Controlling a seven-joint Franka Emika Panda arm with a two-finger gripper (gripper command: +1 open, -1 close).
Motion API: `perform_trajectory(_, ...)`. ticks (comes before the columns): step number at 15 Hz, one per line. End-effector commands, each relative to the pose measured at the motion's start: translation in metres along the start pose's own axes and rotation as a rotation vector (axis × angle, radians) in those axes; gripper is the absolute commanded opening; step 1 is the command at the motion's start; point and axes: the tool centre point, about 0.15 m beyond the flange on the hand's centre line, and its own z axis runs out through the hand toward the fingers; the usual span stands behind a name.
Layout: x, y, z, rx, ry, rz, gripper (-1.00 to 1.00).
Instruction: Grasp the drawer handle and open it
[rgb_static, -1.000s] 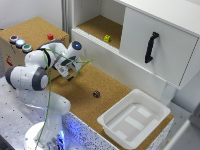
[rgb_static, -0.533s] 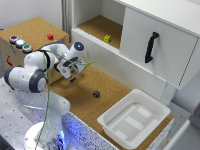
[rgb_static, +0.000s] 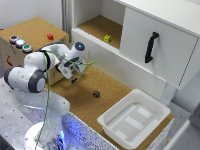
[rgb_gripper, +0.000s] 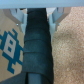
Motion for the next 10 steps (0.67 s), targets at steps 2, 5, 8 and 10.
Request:
perform_trajectory(2, 0.017, 0.046, -0.009, -0.032, -0.022, 0.001, 1.0)
perform_trajectory(5, 0.019, 0.04, -0.027, -0.037, -0.052, -0.061, 1.0)
perform_trajectory(8, 0.017, 0.032, -0.038, -0.112, -0.073, -0.109, 1.0)
perform_trajectory(10, 0.015, 0.028, -0.044, -0.198, -0.087, -0.141, 1.0)
